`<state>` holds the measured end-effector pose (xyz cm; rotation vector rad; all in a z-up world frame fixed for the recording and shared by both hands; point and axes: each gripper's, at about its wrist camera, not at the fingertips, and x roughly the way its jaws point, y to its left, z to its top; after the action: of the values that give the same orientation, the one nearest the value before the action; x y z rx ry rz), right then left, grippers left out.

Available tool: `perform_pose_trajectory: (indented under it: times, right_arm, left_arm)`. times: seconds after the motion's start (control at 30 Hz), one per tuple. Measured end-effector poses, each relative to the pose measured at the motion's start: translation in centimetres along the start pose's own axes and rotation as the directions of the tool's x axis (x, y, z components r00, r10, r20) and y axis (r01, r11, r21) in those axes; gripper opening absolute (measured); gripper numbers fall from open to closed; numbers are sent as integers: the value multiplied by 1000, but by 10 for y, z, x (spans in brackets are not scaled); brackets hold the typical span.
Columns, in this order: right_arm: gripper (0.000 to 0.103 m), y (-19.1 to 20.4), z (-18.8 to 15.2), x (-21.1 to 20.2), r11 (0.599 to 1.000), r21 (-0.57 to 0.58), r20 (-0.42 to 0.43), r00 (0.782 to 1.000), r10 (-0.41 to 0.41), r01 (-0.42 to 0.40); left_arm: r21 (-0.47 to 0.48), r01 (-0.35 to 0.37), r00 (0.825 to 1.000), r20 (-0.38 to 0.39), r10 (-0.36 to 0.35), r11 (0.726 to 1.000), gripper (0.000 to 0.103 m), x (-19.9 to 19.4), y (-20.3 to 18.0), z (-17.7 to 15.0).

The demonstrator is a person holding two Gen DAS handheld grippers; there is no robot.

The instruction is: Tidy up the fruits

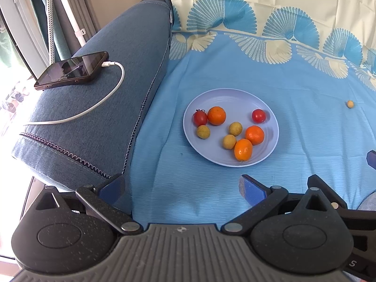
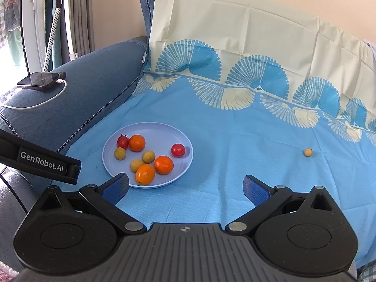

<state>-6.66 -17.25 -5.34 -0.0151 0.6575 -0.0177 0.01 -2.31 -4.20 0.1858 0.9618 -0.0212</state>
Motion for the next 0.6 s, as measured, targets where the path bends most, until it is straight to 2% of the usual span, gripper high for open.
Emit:
perform_pose_trajectory:
  times: [0.6]
  right_arm:
    - [102,-1,0,2,1000,-3,-9,1000,0,0]
  left_arm:
    - [6,-9,1000,-10,10,1000,103,3,-1,1]
